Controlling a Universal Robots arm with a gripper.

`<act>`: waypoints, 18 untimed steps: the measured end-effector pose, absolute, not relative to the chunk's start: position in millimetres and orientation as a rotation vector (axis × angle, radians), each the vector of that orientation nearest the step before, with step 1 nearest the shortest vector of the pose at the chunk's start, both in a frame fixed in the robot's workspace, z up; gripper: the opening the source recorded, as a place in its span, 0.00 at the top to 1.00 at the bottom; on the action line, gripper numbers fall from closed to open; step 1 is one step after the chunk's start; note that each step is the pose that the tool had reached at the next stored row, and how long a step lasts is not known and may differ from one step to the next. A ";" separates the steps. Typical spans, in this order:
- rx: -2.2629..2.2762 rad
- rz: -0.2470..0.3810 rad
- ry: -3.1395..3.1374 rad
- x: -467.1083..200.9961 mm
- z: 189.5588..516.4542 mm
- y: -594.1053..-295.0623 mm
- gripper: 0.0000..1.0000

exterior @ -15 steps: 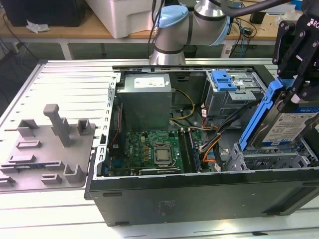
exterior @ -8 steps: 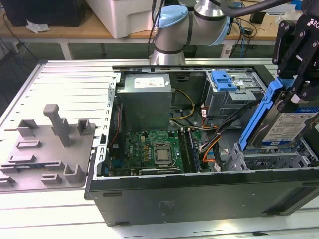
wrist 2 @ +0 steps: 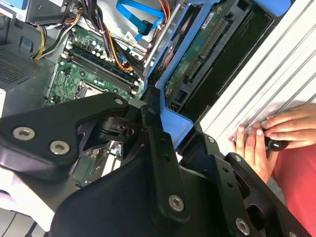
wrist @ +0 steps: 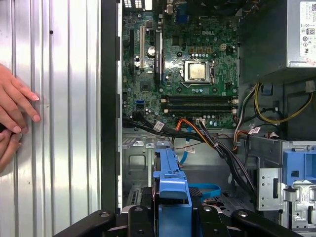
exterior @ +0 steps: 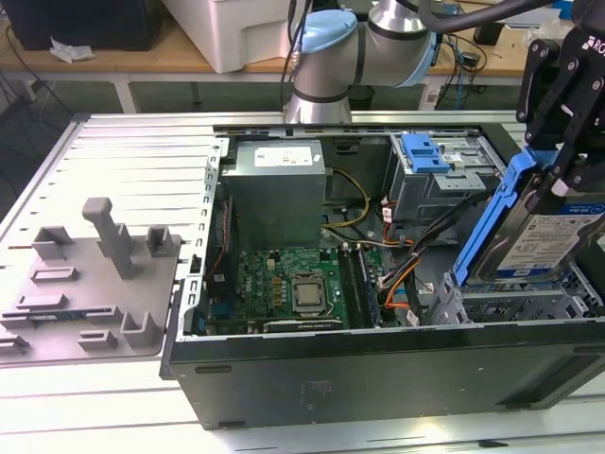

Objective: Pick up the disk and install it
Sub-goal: 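Insert the disk into the insertion slot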

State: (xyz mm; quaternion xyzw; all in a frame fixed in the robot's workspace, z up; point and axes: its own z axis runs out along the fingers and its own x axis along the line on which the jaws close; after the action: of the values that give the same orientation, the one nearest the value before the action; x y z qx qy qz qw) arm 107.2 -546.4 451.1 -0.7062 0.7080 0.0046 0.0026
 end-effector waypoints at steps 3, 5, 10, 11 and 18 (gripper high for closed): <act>-2.215 0.014 2.221 107.2 449.9 -546.3 0.63; -2.215 0.014 2.221 107.2 449.5 -546.4 0.63; -2.215 0.014 2.221 107.2 448.2 -546.4 0.63; -2.215 0.014 2.221 107.2 447.9 -546.4 0.63; -2.215 0.014 2.221 107.2 445.8 -546.4 0.63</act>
State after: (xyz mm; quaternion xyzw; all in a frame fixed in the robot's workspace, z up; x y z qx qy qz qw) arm 107.2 -546.4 445.8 -0.7062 0.7080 0.0046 0.0025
